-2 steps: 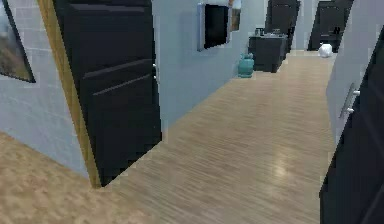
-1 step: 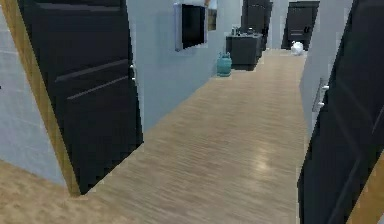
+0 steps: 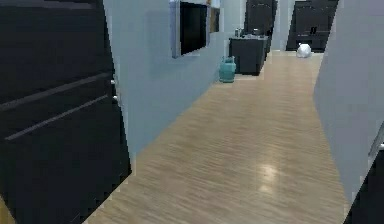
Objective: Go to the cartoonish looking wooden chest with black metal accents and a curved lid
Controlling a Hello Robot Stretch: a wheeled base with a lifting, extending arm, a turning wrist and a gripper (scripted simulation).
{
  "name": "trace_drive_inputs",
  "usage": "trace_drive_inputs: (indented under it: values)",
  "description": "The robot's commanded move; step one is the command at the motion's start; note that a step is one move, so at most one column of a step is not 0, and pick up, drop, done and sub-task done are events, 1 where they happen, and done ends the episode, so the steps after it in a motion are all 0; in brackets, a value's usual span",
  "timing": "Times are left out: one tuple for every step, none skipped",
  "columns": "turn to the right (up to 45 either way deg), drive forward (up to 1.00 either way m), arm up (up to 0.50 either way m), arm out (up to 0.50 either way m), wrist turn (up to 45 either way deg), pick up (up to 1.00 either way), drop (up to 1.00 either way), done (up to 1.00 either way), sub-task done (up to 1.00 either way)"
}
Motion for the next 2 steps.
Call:
trace_drive_inputs:
  values:
    - [21.0,0.00,0.00,0.00,0.0,0.00,0.00,0.00,0.00]
    - [0.0,1.00,0.00,0.00,0.0,0.00,0.00,0.00,0.00]
